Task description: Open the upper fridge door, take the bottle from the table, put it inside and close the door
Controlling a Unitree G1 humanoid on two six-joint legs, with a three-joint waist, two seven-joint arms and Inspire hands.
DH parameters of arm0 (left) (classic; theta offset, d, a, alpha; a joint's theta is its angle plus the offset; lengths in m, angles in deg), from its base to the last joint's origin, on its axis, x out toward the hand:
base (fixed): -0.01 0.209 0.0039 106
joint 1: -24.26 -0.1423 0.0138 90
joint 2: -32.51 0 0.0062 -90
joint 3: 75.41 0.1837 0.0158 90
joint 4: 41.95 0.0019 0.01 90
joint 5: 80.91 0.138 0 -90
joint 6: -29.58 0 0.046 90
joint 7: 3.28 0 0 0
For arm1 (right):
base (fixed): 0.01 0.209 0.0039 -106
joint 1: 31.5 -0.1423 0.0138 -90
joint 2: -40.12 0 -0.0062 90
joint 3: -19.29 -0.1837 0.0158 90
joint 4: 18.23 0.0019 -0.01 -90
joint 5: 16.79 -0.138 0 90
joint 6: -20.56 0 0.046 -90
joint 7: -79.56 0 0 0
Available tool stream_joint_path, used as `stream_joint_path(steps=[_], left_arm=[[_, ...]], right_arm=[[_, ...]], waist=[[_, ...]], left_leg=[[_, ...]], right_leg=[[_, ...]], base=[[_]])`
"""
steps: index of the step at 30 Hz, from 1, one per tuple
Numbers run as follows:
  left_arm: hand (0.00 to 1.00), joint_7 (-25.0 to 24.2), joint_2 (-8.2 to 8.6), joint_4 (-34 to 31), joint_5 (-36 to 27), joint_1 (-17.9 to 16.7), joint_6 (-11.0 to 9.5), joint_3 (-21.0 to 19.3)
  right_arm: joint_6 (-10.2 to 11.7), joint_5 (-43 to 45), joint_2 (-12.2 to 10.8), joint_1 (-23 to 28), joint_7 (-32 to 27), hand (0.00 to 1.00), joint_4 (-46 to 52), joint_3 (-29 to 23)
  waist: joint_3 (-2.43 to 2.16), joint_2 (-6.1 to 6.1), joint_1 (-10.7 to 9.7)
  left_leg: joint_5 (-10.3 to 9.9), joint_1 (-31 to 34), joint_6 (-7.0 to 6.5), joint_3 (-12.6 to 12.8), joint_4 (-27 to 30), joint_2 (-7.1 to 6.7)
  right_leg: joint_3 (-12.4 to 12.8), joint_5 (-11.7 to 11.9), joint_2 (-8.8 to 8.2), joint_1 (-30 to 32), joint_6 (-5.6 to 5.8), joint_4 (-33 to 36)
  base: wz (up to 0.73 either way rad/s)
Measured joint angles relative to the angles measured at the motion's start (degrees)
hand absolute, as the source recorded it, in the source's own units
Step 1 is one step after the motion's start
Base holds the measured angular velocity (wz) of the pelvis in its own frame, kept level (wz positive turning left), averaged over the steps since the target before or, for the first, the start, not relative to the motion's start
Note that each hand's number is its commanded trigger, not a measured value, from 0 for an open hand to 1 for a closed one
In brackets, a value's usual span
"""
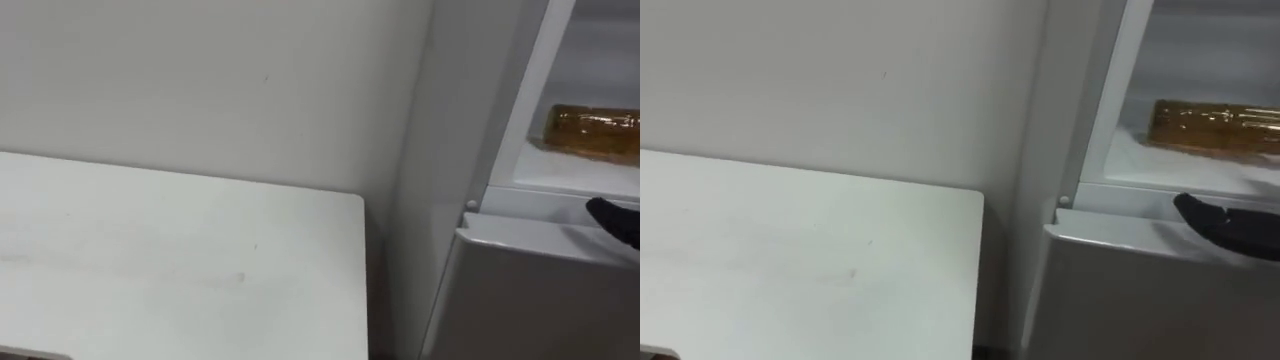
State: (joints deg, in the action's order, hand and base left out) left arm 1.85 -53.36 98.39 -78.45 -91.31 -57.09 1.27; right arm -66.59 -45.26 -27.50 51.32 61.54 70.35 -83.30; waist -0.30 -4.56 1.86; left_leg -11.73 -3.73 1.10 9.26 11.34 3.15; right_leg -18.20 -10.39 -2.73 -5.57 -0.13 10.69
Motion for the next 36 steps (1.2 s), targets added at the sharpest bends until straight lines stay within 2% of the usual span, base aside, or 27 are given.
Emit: stream_joint_path(steps=[3,10,17,24,28,31,36], left_arm=[[0.0,-0.1,0.03,0.38,0.35,0.03,0.02,0.0],[0.0,-0.34,0.03,0.49,0.36,0.25,0.02,0.0],[0.0,-0.36,0.02,0.4,0.41,0.21,0.01,0.0],[0.0,-0.34,0.06,0.34,0.41,-0.2,-0.53,-0.18],[0.0,-0.33,0.05,0.33,0.38,-0.27,-0.85,-0.2],[0.0,-0.3,0.41,0.26,0.36,-0.41,-0.86,-0.19],[0.0,-0.21,1.35,0.41,-0.55,-0.94,-0.87,-0.21]], right_arm=[[0.0,-0.01,-0.06,0.52,0.0,0.0,-0.01,-0.42],[0.0,-0.02,-0.22,1.61,0.09,0.0,-0.02,-0.61],[0.0,-3.14,-0.24,1.98,-0.01,0.0,0.0,-1.42],[0.11,-5.14,-0.45,2.83,-2.44,0.0,0.05,-5.55],[0.4,-5.87,-2.79,4.27,-4.84,0.0,0.34,-9.14],[0.81,-11.18,-4.79,4.43,-6.54,0.0,0.24,-11.06],[0.96,-20.72,-5.13,5.18,-7.21,0.0,-1.72,-13.84]], waist=[[0.06,-0.15,-0.32],[0.57,-1.06,-0.38],[0.53,-1.1,-0.38],[0.39,-1.12,-0.41],[0.24,-1.2,-0.57],[0.17,-0.93,-1.34],[0.23,-0.35,-2.97]], left_leg=[[0.01,-0.26,0.02,0.17,0.08,-0.01],[-0.01,-0.58,0.02,0.4,-0.02,-0.03],[-0.02,-0.56,0.02,0.57,-0.06,-0.05],[-0.23,-0.82,0.26,0.94,-0.03,0.06],[-0.26,-0.96,0.31,0.95,0.03,0.17],[-0.27,-1.16,0.31,0.92,0.08,0.18],[-0.37,-0.91,0.18,0.94,0.09,0.16]], right_leg=[[0.07,0.0,0.0,-0.11,0.0,-0.04],[0.28,-0.03,-0.01,-0.29,0.02,-0.19],[0.96,-0.03,0.12,-0.24,0.03,-0.32],[2.31,-0.06,0.46,-0.01,0.02,-0.25],[2.31,-0.05,0.54,-0.09,0.01,-0.16],[2.27,-0.04,0.53,-0.27,-0.01,-0.02],[2.17,-0.05,0.39,-0.23,-0.03,0.14]], base=[[-0.01],[0.0],[0.0],[-0.07],[0.0],[0.0],[0.01]])
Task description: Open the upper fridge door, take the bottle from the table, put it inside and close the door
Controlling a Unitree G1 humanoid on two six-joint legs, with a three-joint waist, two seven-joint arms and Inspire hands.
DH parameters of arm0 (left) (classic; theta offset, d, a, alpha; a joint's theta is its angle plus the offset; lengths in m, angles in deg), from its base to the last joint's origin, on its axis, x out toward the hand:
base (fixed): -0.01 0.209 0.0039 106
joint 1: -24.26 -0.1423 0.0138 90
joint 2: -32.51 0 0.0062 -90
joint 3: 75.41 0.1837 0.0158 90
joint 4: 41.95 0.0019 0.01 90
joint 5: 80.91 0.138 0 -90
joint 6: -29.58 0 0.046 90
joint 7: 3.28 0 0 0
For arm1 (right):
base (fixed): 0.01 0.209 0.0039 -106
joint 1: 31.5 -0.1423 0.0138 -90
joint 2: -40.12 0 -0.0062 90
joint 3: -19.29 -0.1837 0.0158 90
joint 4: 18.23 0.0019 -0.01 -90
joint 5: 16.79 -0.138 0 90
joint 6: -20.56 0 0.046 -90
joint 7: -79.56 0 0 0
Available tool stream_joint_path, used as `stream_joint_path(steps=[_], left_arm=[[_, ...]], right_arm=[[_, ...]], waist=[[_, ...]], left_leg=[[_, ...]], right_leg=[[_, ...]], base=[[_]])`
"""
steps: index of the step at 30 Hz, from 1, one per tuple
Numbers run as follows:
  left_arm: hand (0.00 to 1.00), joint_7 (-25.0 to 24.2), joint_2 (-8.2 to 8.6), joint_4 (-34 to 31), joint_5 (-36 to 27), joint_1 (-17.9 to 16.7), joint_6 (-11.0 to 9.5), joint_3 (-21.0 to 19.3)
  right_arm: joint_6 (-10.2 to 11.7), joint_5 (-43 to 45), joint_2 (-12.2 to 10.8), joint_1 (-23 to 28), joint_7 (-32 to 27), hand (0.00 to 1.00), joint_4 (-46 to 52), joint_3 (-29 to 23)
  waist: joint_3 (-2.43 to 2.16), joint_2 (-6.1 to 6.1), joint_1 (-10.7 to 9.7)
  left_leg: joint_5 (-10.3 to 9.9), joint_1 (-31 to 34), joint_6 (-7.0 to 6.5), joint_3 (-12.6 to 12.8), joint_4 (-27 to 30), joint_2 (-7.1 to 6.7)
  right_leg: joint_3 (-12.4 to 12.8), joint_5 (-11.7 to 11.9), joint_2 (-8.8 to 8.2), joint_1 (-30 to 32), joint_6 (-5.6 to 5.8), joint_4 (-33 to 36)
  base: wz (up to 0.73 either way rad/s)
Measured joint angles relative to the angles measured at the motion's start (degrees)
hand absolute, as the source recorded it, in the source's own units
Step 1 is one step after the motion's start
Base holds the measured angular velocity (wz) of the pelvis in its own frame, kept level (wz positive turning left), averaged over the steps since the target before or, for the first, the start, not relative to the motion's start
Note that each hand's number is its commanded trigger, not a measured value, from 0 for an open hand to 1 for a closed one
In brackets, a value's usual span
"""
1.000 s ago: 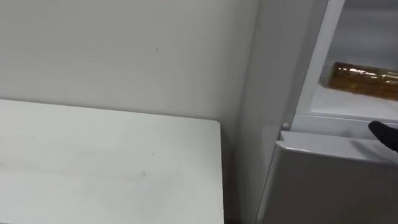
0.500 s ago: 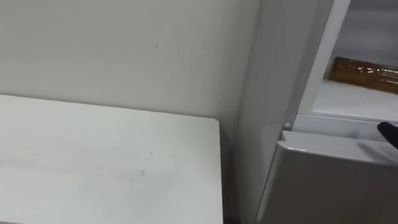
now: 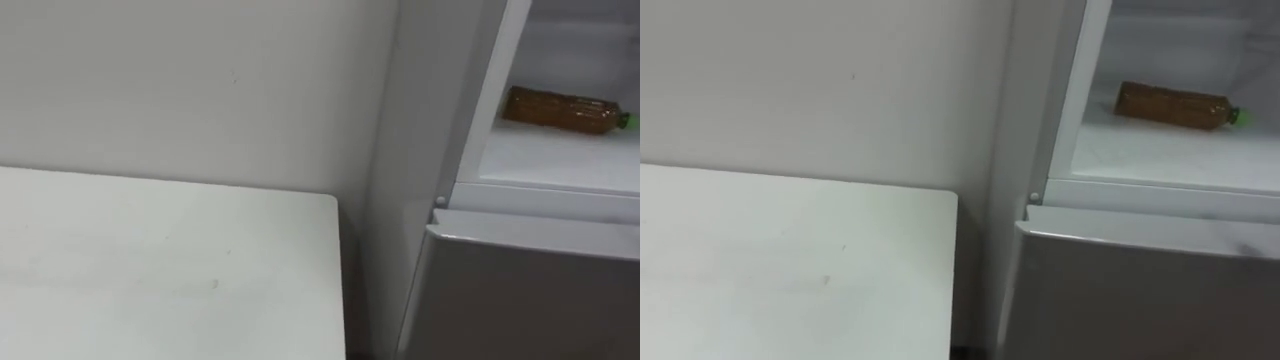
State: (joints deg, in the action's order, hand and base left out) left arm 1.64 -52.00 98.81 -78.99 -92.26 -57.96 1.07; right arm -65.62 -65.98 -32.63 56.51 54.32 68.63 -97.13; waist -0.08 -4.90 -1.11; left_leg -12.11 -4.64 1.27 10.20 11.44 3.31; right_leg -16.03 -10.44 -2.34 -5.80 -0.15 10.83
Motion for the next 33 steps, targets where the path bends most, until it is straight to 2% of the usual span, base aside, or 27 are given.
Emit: stream_joint_path(steps=[2,4,9,11,19,25,33], left_arm=[[0.0,-0.12,0.29,0.16,-0.02,-0.01,-0.01,0.0],[0.0,-0.26,0.5,0.33,-0.06,-0.01,0.0,-0.1],[0.0,-0.57,0.77,0.37,-0.48,-0.04,-0.14,-1.52],[0.0,-0.59,0.69,0.41,-1.46,-0.04,-0.4,-2.16],[0.0,-1.87,0.51,0.39,-1.99,-0.08,-1.28,-2.34],[0.0,-2.19,0.52,0.37,-2.39,-0.25,-1.28,-3.71],[0.0,-1.93,0.52,0.33,-2.38,-0.25,-1.29,-6.85]], right_arm=[[0.07,-1.88,-0.01,1.23,0.34,0.0,-2.78,-1.64],[0.07,-2.96,-0.01,2.2,0.28,0.0,-4.72,-2.81],[0.14,-14.08,-0.08,2.99,-0.31,0.0,-8.22,-6.6],[0.78,-17.3,-0.07,3.06,-0.3,0.0,-9.56,-7.43],[1.61,-23.28,-0.04,2.44,-0.18,0.0,-18.47,-9.5],[2.61,-30.79,-0.02,2.4,-0.19,0.0,-22.74,-11.09],[2.72,-34.48,0.44,1.86,-1.0,0.0,-25.83,-13.63]], waist=[[0.2,-0.19,-0.43],[0.18,-0.01,-0.6],[0.11,0.08,-1.77],[0.15,-0.15,-2.08],[0.15,-1.53,-1.96],[0.17,-1.47,-2.13],[0.0,-1.7,-3.05]], left_leg=[[-0.01,-0.02,-0.01,0.15,0.26,-0.02],[-0.01,-0.07,-0.02,0.5,0.26,-0.01],[0.0,-0.11,-0.02,0.53,0.19,-0.01],[0.0,-0.12,-0.01,0.58,0.19,0.02],[-0.06,0.01,-0.01,0.92,0.29,0.04],[-0.17,0.1,0.05,0.91,0.22,0.11],[-0.15,0.1,0.07,1.33,-0.08,0.07]], right_leg=[[0.12,-0.03,-0.01,0.01,0.01,-0.15],[0.28,-0.03,-0.01,0.1,0.01,-0.18],[0.36,-0.08,0.04,0.66,0.0,-0.17],[0.44,-0.09,0.08,0.85,-0.03,-0.2],[1.02,-0.1,0.12,0.88,-0.02,-0.22],[1.53,-0.13,0.34,0.97,-0.01,-0.36],[1.7,-0.21,0.32,1.72,0.02,-0.06]], base=[[-0.02],[-0.07],[-0.02],[-0.02],[-0.02],[0.0],[-0.02]])
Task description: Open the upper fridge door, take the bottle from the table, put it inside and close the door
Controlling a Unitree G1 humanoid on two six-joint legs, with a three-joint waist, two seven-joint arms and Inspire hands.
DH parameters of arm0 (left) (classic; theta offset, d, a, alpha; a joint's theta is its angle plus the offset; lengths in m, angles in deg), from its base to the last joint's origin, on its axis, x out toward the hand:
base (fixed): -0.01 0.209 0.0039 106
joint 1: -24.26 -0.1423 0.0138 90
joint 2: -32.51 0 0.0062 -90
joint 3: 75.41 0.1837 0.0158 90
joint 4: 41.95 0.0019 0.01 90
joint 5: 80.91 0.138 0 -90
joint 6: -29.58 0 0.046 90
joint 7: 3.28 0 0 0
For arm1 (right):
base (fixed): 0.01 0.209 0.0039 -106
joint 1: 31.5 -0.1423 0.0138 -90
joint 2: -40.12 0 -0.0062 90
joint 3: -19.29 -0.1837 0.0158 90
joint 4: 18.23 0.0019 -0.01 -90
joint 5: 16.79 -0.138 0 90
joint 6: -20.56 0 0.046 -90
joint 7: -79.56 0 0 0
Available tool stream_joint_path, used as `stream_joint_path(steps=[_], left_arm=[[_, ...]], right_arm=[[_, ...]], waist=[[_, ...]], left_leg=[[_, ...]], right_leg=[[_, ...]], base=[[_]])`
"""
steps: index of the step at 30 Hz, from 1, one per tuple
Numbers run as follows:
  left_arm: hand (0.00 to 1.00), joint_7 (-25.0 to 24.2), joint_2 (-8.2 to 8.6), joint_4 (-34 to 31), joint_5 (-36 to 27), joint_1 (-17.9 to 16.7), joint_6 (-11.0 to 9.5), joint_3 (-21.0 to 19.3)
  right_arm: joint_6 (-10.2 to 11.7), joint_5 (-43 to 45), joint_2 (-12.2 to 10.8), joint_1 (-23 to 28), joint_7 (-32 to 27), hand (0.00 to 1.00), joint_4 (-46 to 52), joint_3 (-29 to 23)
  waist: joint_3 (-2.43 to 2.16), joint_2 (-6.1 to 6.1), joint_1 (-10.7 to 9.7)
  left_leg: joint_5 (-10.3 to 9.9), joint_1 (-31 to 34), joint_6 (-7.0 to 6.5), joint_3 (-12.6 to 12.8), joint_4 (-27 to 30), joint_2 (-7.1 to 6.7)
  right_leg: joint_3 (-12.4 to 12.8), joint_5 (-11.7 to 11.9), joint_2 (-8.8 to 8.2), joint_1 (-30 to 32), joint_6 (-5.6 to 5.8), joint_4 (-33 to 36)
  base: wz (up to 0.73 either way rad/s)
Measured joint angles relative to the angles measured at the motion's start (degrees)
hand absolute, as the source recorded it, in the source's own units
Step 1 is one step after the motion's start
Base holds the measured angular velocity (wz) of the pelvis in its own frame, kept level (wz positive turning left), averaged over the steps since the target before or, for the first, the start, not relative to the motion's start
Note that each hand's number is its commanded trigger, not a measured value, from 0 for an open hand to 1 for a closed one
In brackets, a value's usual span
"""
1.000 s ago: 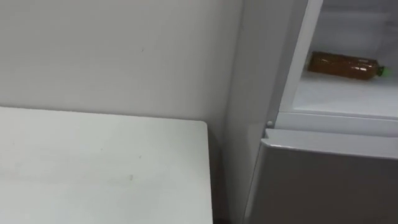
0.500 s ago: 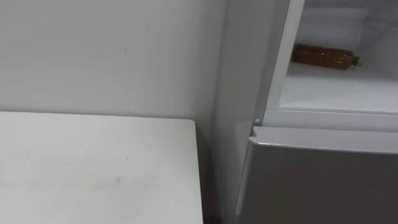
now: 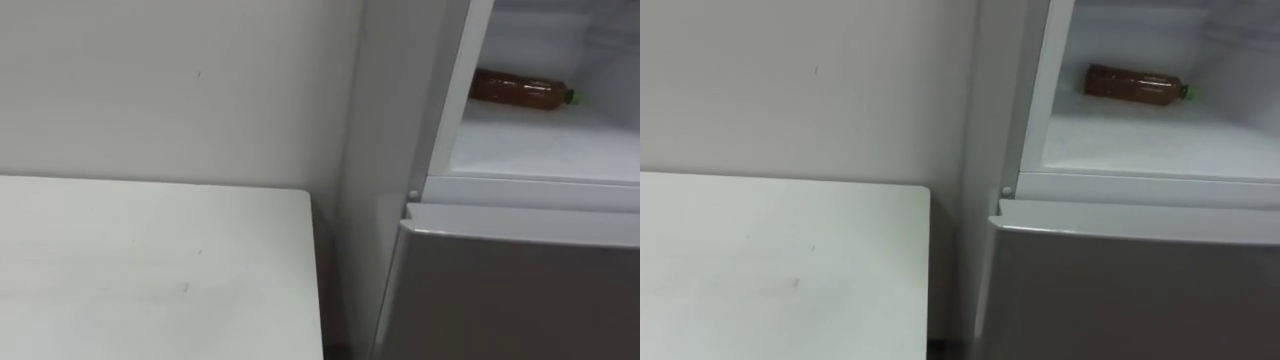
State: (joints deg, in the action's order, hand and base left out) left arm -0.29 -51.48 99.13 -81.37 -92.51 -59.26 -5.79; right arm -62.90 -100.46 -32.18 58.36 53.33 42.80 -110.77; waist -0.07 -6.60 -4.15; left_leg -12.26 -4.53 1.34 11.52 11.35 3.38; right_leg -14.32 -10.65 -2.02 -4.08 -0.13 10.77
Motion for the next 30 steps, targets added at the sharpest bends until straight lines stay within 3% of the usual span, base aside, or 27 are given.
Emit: stream_joint_path(steps=[6,14,23,30], left_arm=[[0.0,0.3,-0.11,0.55,0.02,0.0,-0.01,-0.49],[0.0,0.65,-0.12,0.92,0.15,-0.39,-0.33,-2.21],[0.0,0.58,-0.11,0.65,0.12,-0.09,-1.18,-2.52],[0.0,0.53,-0.07,0.84,0.21,0.6,-1.94,-3.13]], right_arm=[[0.09,-1.47,0.82,-1.23,-1.05,0.0,-0.22,-1.82],[0.13,-0.93,7.5,-7.2,-1.02,0.0,-2.53,-3.21],[-0.35,0.2,7.67,-11.45,-3.02,0.0,-1.79,-4.06],[-0.35,0.27,7.66,-13.58,-4.14,0.0,-1.35,-4.06]], waist=[[-0.13,-0.48,-1.02],[-0.13,-0.68,-3.62],[-0.39,-0.36,-6.75],[-0.49,0.14,-7.3]], left_leg=[[0.0,-0.04,0.0,0.28,0.03,-0.03],[0.0,-0.02,0.0,0.19,0.14,-0.01],[0.0,0.43,0.01,0.38,-0.09,0.0],[0.0,0.28,0.01,0.68,-0.09,0.02]], right_leg=[[0.2,-0.03,-0.06,0.11,0.01,-0.04],[0.11,-0.12,-0.06,0.03,-0.01,-0.09],[0.3,-0.26,-0.06,1.13,-0.04,0.76],[0.39,-0.27,-0.07,1.1,-0.03,0.95]], base=[[-0.02],[0.0],[0.0],[0.0]])
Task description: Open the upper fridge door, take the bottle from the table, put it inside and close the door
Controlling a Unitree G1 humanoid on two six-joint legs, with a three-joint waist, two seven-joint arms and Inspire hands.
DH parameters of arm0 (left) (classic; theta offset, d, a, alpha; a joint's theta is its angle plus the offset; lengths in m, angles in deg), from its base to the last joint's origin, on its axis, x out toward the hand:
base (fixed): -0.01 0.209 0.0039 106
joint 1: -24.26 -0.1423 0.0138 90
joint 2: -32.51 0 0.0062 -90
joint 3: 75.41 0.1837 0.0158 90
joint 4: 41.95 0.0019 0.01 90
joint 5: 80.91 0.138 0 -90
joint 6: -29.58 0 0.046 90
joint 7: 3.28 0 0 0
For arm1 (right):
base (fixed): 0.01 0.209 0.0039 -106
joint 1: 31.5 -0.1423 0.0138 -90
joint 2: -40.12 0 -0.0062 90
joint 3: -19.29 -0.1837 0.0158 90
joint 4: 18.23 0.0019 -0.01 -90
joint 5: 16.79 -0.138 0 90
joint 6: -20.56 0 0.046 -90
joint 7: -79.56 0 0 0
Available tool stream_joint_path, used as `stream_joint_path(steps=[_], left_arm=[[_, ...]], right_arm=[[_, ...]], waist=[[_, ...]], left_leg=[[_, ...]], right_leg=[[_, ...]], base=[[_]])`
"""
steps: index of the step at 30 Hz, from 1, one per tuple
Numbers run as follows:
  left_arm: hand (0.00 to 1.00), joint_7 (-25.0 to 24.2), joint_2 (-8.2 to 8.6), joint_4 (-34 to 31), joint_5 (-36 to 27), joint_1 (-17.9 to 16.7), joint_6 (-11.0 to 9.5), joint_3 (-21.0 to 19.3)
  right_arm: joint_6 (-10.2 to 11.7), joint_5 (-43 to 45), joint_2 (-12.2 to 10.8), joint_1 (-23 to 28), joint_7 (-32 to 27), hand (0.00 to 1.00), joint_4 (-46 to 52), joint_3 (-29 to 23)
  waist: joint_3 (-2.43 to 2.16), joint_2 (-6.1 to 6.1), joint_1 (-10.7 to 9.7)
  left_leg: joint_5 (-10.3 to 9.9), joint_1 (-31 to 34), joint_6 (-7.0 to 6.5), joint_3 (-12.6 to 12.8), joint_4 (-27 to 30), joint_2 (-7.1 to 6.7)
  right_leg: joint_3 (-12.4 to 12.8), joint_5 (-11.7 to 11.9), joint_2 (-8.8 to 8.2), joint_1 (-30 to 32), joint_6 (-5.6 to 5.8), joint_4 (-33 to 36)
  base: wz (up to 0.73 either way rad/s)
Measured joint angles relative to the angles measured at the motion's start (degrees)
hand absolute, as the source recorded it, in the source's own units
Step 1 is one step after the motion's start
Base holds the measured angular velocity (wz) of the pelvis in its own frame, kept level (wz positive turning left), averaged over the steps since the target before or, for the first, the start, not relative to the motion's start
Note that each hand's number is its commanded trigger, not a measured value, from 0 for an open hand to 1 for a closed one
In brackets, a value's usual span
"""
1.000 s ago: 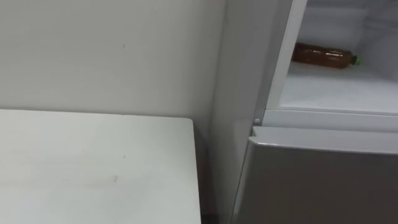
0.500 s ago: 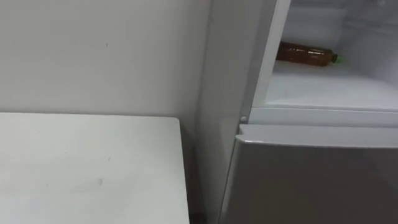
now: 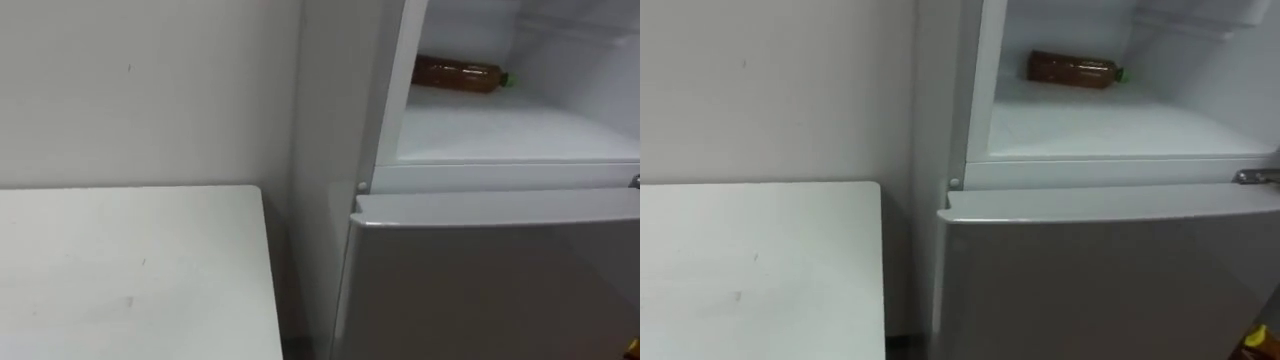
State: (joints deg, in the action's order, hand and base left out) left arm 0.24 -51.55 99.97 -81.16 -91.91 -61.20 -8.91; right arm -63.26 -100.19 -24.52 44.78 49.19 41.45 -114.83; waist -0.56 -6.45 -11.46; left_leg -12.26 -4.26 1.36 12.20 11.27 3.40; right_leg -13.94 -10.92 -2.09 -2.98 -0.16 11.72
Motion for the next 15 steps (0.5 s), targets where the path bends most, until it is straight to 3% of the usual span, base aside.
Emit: stream_joint_path(steps=[10,15], left_arm=[[0.0,-0.24,0.44,3.38,0.75,0.04,0.0,-0.13],[0.0,-0.27,0.58,3.71,2.59,-0.32,0.0,-1.15]], right_arm=[[-0.05,0.21,-0.01,-0.95,-3.63,0.0,6.57,-0.01],[0.09,0.23,-0.08,-0.95,-4.03,0.0,7.86,-0.09]], waist=[[0.15,2.73,0.04],[0.2,2.94,0.11]], left_leg=[[0.01,-0.41,0.0,0.23,-0.32,-0.11],[0.04,-0.42,0.06,0.41,-0.3,-0.11]], right_leg=[[0.36,-0.29,-0.09,-0.15,0.04,0.31],[0.59,-0.74,-0.11,0.06,0.01,0.83]], base=[[-0.01],[-0.01]])
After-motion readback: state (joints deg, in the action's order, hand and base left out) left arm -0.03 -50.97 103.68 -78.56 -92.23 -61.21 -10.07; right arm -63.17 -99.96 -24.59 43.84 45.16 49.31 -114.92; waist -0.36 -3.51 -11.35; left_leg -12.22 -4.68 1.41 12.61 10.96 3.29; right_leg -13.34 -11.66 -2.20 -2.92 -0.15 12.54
